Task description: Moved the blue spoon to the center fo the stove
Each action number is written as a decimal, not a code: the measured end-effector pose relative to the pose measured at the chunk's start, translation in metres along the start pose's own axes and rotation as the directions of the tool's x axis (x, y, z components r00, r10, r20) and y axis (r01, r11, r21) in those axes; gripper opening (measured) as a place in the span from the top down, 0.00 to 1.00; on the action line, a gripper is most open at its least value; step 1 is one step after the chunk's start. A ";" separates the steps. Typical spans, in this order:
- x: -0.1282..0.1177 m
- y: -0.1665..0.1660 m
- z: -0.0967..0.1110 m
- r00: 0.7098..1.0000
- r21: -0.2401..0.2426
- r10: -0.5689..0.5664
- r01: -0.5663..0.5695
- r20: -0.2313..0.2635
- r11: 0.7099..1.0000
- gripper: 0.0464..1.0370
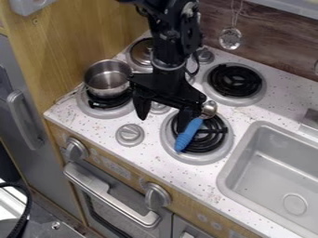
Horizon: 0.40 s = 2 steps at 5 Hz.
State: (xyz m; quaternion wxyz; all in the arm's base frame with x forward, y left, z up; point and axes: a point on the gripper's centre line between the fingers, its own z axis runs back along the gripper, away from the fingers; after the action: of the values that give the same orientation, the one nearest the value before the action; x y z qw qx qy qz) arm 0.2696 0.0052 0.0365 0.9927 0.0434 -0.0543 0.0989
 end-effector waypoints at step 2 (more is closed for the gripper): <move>0.021 -0.004 -0.036 1.000 0.040 0.026 -0.025 -0.018 0.999 0.04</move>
State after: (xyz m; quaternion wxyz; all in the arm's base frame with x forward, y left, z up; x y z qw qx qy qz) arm 0.2947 0.0088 0.0027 0.9907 0.0618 -0.0438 0.1130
